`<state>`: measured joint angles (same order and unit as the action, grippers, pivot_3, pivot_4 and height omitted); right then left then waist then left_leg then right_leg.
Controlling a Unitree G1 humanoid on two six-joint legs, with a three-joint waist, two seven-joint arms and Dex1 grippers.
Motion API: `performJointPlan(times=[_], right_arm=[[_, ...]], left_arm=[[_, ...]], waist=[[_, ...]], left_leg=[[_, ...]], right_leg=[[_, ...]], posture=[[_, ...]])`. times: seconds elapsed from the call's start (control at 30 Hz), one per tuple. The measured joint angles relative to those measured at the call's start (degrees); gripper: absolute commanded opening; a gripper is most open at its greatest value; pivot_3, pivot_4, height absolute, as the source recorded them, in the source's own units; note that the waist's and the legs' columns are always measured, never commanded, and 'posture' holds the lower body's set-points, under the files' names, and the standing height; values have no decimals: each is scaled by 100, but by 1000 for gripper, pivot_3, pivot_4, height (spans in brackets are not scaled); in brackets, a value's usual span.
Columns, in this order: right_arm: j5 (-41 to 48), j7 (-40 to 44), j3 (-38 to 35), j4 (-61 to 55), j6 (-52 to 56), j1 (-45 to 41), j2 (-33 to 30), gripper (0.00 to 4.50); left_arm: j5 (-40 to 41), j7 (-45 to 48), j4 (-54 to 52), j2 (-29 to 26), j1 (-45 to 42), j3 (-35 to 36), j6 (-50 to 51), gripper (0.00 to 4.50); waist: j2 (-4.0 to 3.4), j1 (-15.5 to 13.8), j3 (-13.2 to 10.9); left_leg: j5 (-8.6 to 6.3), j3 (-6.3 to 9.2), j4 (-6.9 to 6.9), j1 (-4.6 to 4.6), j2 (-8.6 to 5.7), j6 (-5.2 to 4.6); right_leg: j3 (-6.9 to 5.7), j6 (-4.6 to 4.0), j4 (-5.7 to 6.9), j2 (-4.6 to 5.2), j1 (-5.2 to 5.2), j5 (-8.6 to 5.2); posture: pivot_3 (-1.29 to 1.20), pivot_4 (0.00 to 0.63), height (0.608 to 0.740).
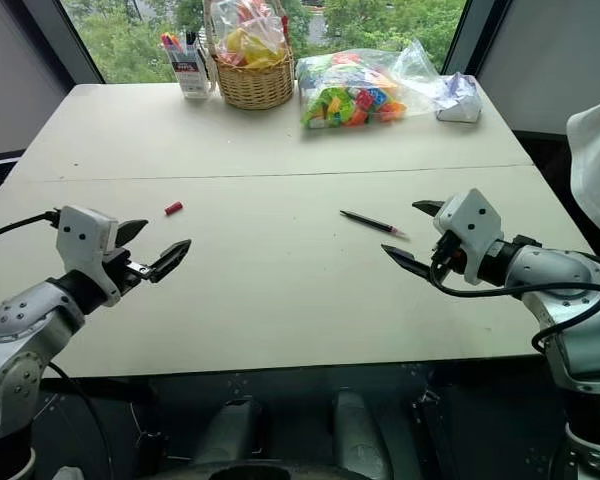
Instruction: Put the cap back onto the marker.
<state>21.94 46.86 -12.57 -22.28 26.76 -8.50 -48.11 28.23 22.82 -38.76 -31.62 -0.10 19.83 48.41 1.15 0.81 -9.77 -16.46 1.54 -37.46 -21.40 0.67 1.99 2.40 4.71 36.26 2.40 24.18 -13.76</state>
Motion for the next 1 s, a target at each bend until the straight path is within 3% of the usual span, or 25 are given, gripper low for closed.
performJointPlan(times=[1.0], right_arm=[[79,-124,57,-126,93,14,22,4500]], left_arm=[[128,-151,60,66,-71,-97,-61,4467]], waist=[[0,-6,0]], left_leg=[[0,-3,-3,-2,-1,0]], right_leg=[[2,-2,-4,1,-1,-1]], posture=[[0,150,740]])
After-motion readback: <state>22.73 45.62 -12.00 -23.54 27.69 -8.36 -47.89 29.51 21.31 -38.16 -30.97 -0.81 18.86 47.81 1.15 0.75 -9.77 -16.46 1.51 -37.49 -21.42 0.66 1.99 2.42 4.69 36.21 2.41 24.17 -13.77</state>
